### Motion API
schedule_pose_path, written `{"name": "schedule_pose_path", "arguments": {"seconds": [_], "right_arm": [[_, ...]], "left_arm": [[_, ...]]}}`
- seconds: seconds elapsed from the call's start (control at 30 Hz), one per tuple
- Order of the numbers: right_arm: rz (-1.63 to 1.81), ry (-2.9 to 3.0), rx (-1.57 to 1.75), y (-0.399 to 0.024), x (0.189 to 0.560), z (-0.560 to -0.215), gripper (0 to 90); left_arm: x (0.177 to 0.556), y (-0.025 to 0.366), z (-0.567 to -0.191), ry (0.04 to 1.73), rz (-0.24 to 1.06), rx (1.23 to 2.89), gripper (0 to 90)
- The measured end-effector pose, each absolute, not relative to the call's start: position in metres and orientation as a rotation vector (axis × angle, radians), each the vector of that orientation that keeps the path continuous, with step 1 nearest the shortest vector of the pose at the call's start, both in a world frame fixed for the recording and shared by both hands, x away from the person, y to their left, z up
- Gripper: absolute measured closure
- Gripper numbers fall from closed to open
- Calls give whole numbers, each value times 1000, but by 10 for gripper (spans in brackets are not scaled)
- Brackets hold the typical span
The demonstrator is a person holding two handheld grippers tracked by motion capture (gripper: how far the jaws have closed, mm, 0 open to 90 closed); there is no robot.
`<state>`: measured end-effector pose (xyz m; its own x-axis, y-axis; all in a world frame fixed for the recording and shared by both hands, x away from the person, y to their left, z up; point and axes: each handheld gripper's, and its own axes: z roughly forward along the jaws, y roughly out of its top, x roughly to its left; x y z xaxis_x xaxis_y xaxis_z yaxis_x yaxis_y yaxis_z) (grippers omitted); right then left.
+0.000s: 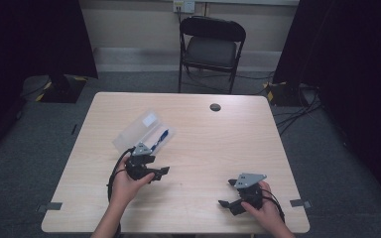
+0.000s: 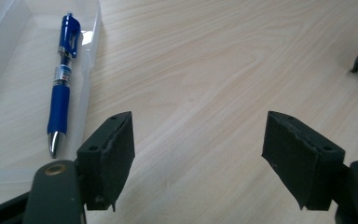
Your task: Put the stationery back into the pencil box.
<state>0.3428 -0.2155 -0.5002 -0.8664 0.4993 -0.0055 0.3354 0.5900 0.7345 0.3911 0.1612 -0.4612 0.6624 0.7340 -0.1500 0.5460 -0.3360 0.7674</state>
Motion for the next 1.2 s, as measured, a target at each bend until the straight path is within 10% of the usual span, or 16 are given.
{"name": "schedule_pose_path", "arguments": {"seconds": [1.2], "right_arm": [[1139,2609,695,-216,343,-500,142]], "left_arm": [[344,138,-488,857,222,2100,241]]}}
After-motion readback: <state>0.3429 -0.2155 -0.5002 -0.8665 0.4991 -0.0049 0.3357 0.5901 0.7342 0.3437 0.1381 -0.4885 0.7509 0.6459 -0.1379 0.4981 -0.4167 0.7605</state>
